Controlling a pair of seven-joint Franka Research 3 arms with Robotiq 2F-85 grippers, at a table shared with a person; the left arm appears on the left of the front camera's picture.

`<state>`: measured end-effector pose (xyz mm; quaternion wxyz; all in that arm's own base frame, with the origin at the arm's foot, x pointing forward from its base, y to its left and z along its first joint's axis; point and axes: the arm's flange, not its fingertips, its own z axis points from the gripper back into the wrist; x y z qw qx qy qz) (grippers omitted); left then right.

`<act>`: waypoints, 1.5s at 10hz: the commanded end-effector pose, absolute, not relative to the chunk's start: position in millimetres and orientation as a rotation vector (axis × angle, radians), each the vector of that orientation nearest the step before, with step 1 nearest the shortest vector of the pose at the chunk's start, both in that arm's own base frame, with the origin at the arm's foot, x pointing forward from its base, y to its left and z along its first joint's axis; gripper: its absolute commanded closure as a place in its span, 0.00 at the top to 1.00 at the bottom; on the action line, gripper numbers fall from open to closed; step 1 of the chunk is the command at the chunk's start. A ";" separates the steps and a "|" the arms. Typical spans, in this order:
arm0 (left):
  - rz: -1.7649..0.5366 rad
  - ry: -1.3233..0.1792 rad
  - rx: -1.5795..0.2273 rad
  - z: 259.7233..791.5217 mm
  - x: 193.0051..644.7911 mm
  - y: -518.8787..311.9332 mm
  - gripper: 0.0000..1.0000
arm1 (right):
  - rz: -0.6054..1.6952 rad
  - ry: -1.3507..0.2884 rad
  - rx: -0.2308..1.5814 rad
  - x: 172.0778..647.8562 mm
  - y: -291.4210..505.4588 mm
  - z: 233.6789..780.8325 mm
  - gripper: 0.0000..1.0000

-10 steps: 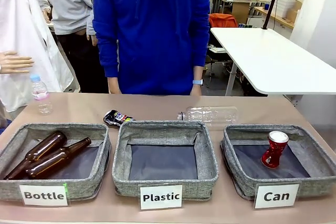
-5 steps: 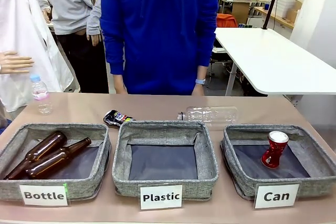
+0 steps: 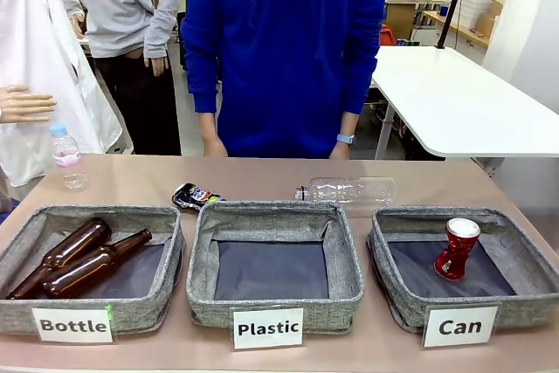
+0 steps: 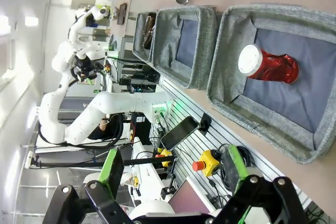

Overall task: Sort the can waste into the basket.
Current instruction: Pick up the can waste from the table and place it in the right Fabric basket.

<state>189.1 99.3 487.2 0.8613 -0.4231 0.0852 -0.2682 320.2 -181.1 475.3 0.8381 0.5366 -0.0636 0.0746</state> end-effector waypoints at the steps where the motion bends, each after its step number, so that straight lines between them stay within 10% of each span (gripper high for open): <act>1: -0.534 0.321 -0.623 517.2 229.4 33.6 1.00 | 0.167 -0.151 1.122 318.0 -181.1 474.9 1.00; 7: -0.435 0.290 -0.405 531.0 284.9 -66.3 1.00 | 0.167 -0.151 1.122 318.0 -181.1 474.9 1.00; 9: 0.031 -0.506 -0.373 539.7 303.2 -60.4 1.00 | 0.167 -0.151 1.122 318.0 -181.1 474.9 1.00; 13: 0.017 -0.478 -0.217 537.8 320.4 -47.2 1.00 | 0.167 -0.151 1.122 318.0 -181.1 474.9 1.00; 15: 0.029 -0.583 -0.299 578.9 243.1 25.7 1.00 | 0.167 -0.151 1.122 318.0 -181.1 474.9 1.00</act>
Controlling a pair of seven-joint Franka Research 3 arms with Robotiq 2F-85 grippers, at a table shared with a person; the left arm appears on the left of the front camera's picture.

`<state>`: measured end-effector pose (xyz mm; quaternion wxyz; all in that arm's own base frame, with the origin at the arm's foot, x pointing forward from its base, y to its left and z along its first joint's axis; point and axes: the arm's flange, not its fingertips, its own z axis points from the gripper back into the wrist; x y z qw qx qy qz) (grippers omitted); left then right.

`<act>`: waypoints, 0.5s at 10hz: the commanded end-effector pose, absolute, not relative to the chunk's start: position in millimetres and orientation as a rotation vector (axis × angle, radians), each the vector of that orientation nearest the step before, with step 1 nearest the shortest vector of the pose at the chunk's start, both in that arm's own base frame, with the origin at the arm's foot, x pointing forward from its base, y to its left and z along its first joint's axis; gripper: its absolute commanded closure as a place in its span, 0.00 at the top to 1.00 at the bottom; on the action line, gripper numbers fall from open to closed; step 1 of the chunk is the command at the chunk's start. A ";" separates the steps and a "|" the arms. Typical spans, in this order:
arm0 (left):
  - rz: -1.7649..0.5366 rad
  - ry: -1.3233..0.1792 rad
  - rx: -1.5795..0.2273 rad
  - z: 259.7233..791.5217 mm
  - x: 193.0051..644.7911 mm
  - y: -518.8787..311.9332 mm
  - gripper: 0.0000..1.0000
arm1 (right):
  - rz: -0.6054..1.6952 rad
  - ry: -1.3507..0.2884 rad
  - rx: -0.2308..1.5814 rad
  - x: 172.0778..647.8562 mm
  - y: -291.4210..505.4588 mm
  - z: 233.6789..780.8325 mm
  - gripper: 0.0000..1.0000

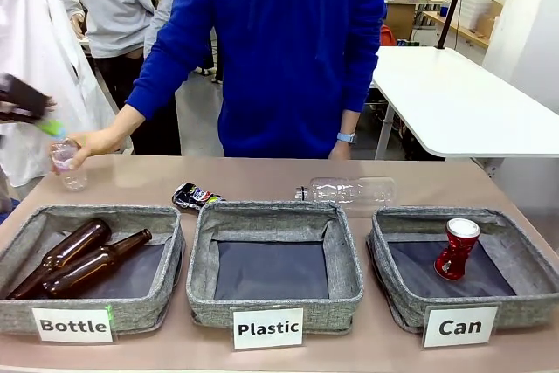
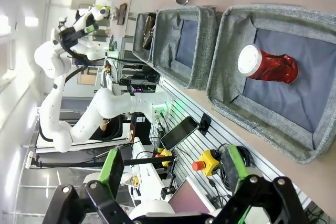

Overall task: Sort the can waste into the basket.
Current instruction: Pick up the can waste from the table and place it in the right Fabric basket.

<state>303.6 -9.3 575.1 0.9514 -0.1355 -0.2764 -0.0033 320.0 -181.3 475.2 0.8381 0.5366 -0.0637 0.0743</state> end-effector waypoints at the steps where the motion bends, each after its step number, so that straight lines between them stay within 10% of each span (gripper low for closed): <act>1: 0.059 -0.609 -0.294 588.1 205.9 62.3 1.00 | 0.167 -0.151 1.122 318.0 -181.1 474.9 1.00; 5: 0.094 -0.547 -0.375 563.2 161.7 133.5 1.00 | 0.167 -0.151 1.122 318.0 -181.1 474.9 1.00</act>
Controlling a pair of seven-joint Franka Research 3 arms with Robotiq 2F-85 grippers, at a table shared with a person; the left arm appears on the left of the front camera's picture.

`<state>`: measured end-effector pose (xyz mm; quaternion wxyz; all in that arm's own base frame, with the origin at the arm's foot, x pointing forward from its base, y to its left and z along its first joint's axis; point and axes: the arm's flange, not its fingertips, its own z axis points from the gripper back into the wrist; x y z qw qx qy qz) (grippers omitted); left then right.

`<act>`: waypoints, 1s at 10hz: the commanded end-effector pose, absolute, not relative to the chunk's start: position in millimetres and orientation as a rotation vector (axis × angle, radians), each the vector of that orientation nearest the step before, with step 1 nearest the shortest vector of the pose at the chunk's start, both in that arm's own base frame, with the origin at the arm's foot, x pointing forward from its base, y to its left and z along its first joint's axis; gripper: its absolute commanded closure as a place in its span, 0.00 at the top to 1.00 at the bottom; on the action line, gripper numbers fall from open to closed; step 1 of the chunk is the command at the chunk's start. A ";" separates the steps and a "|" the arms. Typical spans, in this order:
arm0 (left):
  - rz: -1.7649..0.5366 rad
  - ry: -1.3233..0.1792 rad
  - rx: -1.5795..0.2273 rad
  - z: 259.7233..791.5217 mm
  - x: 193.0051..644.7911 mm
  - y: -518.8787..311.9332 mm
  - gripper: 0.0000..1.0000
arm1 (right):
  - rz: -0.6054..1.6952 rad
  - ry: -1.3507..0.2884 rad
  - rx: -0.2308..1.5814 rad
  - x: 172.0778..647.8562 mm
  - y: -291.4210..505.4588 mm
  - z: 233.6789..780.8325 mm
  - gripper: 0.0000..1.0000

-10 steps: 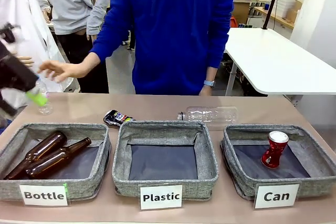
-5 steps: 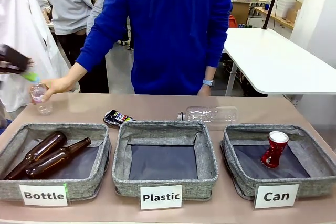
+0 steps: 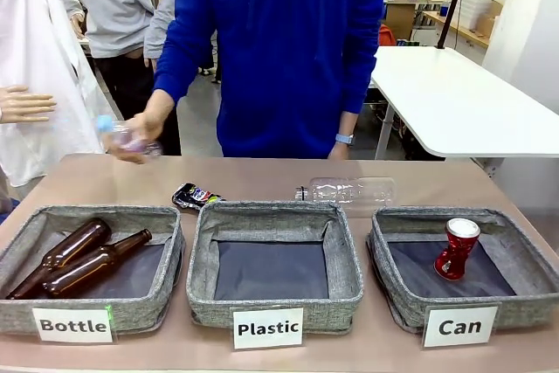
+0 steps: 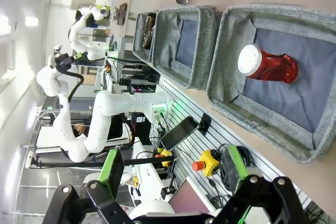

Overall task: Sort the can waste into the basket.
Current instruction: Pick up the can waste from the table and place it in the right Fabric basket.

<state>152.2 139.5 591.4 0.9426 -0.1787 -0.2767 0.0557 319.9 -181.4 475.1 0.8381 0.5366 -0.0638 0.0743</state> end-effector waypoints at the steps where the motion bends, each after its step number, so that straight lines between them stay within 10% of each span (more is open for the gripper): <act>1: 0.100 -0.536 -0.372 560.8 164.9 131.4 1.00 | 0.167 -0.151 1.122 318.0 -181.1 474.9 1.00; 10: -0.086 -0.420 -0.339 530.2 362.3 -77.7 1.00 | 0.167 -0.151 1.122 318.0 -181.1 474.9 1.00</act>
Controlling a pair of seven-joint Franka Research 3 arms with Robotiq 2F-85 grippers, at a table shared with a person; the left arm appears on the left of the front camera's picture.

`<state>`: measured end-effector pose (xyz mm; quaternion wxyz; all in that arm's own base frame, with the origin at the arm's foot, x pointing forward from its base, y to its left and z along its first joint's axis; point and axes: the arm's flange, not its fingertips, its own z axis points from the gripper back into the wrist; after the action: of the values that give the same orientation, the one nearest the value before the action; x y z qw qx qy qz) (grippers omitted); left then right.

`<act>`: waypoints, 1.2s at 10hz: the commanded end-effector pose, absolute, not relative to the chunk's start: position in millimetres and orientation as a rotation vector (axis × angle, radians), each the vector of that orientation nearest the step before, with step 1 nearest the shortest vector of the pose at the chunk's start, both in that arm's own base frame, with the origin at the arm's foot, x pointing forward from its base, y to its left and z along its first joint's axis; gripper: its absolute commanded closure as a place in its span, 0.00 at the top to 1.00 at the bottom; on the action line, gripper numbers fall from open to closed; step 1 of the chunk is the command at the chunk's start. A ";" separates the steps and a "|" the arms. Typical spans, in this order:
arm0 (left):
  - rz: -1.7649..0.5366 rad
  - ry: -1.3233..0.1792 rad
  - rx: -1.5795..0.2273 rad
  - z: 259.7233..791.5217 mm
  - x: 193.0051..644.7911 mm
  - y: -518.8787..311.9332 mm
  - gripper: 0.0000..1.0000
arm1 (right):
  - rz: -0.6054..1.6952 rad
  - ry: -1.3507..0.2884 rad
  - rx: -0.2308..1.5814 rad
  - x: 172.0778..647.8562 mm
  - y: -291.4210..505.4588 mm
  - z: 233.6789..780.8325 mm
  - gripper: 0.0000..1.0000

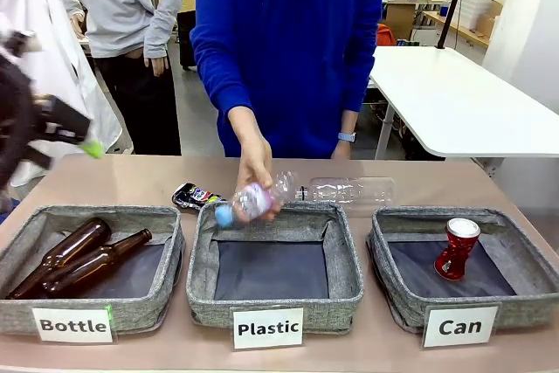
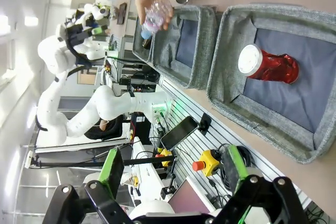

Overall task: Sort the can waste into the basket.
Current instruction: Pick up the can waste from the table and place it in the right Fabric basket.

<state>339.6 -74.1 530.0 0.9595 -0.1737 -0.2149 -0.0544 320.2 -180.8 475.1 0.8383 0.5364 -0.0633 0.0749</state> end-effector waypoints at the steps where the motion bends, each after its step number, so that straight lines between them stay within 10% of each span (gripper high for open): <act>1: -0.089 -0.378 -0.339 527.3 373.2 -81.3 1.00 | 0.167 -0.151 1.122 318.0 -181.1 474.9 1.00; 7: 0.015 -0.341 -0.561 530.2 340.8 27.7 1.00 | 0.167 -0.151 1.122 318.0 -181.1 474.9 1.00; 12: -0.169 -0.356 -0.283 534.9 391.4 -95.5 1.00 | 0.167 -0.151 1.122 318.0 -181.1 474.9 1.00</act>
<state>363.0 -72.7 529.8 0.9637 -0.1902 -0.1729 -0.0721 320.1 -180.9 475.3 0.8383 0.5363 -0.0636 0.0748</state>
